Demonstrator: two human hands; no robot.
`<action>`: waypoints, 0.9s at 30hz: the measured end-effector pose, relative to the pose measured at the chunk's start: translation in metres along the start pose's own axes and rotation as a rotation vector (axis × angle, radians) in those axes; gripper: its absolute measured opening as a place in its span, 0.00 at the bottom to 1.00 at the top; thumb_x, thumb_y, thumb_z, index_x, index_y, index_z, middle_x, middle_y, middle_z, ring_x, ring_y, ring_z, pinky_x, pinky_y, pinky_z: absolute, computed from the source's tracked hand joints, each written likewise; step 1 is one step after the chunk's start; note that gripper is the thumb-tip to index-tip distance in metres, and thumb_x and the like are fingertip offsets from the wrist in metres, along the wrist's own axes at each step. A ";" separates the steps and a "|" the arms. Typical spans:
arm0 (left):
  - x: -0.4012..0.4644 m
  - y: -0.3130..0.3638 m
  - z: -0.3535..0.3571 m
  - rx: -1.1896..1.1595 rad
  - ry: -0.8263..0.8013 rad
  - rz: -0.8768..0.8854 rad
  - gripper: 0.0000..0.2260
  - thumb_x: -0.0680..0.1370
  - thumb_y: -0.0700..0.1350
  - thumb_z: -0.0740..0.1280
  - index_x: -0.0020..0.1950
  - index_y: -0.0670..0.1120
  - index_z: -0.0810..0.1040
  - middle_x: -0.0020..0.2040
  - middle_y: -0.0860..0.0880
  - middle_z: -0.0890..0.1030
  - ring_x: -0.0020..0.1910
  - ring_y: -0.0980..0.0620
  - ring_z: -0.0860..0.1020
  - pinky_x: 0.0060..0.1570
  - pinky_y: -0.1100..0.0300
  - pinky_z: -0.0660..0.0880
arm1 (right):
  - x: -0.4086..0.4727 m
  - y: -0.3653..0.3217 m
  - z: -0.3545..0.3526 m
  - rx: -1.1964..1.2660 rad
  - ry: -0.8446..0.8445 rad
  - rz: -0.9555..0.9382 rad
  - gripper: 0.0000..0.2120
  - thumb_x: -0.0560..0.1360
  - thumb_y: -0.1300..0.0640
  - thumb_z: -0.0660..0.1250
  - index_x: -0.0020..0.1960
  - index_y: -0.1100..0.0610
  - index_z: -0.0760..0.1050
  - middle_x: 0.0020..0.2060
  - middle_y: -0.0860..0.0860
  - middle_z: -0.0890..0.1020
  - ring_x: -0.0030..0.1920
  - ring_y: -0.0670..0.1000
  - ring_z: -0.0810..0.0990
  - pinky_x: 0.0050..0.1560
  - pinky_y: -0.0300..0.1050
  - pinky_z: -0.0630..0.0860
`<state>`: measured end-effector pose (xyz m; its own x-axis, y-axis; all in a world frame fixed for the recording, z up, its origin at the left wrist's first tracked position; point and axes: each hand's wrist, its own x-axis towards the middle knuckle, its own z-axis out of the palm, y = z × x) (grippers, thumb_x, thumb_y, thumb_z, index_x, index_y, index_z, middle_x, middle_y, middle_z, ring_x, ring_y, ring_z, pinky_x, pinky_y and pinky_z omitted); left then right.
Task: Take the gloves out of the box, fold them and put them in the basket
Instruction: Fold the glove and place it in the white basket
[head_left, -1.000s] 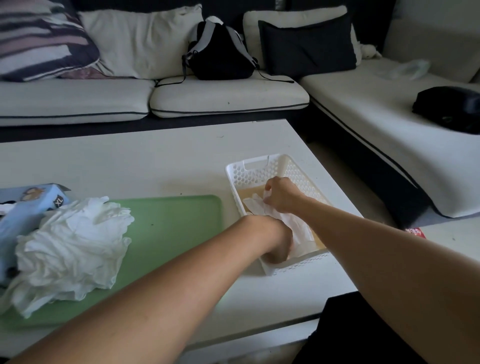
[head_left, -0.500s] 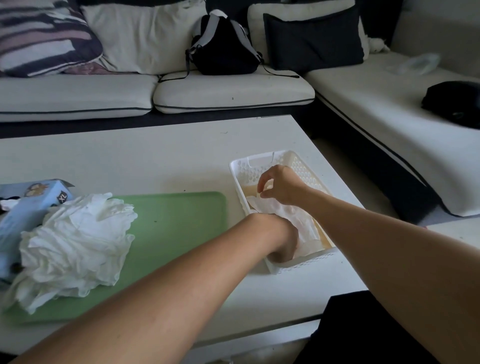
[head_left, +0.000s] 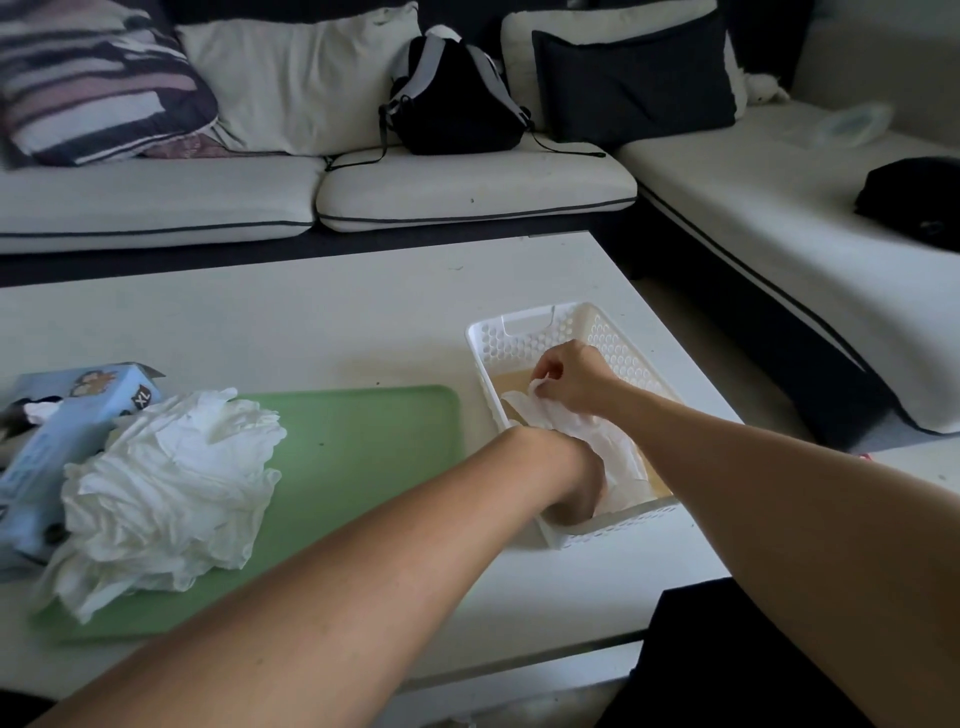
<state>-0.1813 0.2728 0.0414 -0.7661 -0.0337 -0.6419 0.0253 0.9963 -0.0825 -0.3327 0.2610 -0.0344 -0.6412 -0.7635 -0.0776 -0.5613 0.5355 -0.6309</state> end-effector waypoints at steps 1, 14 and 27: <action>0.000 0.000 0.000 0.004 0.000 -0.006 0.19 0.83 0.47 0.65 0.74 0.50 0.72 0.70 0.48 0.73 0.54 0.46 0.71 0.38 0.57 0.64 | 0.000 0.002 -0.001 0.042 0.021 0.007 0.06 0.73 0.62 0.72 0.48 0.53 0.81 0.37 0.47 0.78 0.38 0.49 0.77 0.32 0.34 0.69; 0.004 -0.001 0.004 -0.160 0.317 -0.149 0.12 0.82 0.42 0.60 0.64 0.45 0.78 0.58 0.46 0.80 0.49 0.45 0.76 0.45 0.54 0.69 | -0.001 0.005 -0.009 -0.118 -0.026 0.064 0.12 0.74 0.46 0.73 0.50 0.54 0.82 0.46 0.51 0.80 0.46 0.53 0.80 0.43 0.45 0.75; 0.019 -0.001 0.009 0.116 0.124 -0.280 0.11 0.81 0.51 0.64 0.60 0.47 0.77 0.64 0.48 0.79 0.65 0.46 0.76 0.57 0.54 0.67 | -0.004 0.000 -0.022 -0.139 0.067 0.077 0.07 0.72 0.61 0.76 0.39 0.58 0.79 0.38 0.52 0.80 0.31 0.46 0.76 0.29 0.36 0.70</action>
<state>-0.1900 0.2704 0.0224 -0.8256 -0.2878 -0.4853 -0.1294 0.9338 -0.3336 -0.3415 0.2713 -0.0172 -0.7158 -0.6951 -0.0665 -0.5734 0.6394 -0.5122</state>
